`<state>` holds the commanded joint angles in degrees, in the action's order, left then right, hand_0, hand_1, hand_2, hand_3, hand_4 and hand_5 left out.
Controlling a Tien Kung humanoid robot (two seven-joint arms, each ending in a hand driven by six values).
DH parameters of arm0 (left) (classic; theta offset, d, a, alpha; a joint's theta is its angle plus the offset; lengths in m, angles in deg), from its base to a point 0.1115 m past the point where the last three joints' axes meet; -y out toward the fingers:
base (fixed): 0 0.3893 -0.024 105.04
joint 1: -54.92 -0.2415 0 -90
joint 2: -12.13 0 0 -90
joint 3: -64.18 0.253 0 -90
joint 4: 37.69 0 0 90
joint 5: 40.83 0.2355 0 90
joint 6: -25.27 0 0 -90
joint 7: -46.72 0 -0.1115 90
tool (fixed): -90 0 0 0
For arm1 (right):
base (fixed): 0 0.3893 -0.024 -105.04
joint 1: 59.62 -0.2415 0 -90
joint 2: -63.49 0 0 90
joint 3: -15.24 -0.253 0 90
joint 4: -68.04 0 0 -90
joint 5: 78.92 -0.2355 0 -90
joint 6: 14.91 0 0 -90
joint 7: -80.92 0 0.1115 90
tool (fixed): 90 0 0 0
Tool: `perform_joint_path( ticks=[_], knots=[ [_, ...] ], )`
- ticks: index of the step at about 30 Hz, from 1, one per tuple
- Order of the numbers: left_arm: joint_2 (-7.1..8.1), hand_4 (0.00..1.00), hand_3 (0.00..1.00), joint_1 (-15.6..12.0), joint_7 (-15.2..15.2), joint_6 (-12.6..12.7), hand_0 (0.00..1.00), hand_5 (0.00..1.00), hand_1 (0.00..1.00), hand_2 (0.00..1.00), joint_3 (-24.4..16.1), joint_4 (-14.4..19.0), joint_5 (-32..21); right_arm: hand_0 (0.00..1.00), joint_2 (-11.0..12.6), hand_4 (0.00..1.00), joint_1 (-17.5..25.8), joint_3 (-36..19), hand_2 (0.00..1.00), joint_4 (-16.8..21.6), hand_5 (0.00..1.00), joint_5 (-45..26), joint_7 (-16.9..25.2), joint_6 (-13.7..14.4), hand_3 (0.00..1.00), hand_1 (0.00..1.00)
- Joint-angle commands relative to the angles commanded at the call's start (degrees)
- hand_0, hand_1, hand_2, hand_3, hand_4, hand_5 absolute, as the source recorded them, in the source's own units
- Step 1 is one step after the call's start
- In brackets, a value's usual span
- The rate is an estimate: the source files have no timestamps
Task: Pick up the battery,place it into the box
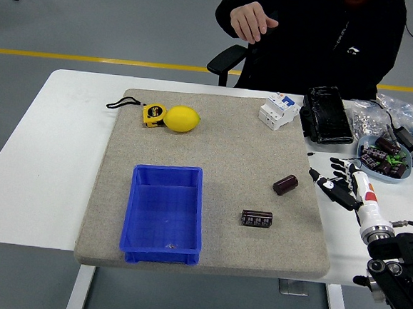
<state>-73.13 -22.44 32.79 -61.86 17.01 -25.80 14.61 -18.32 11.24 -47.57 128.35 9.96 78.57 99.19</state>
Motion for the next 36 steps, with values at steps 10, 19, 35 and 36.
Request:
perform_joint_path(
  ticks=[10,19,35,36],
  knots=[
    [0.23,0.631,0.584,-0.43,-0.16,-0.27,0.726,0.536,0.689,0.652,1.27,0.31,-1.22,0.837,-4.21,0.998,-2.35,6.38,0.797,-2.32,0.527,19.21,-5.32,5.62,0.838,0.765],
    [0.33,0.632,0.584,-1.12,-0.63,-0.54,0.726,0.537,0.689,0.652,0.25,0.29,0.01,0.842,-6.06,0.998,-4.5,10.99,0.789,-7.45,0.535,20.98,-7.51,10.06,0.836,0.755],
    [0.14,0.63,0.585,-0.49,-0.78,-0.78,0.725,0.537,0.688,0.651,0.62,0.33,-0.28,0.825,-8.09,0.998,-7.11,15.61,0.741,-13.97,0.52,19.35,-7.49,12.88,0.816,0.703],
    [0.12,0.63,0.585,-0.48,-0.79,-0.78,0.725,0.537,0.688,0.651,0.58,0.33,-0.25,0.825,-8.13,0.998,-7.22,15.89,0.741,-14.24,0.52,19.07,-7.46,12.88,0.816,0.703]
  ],
)
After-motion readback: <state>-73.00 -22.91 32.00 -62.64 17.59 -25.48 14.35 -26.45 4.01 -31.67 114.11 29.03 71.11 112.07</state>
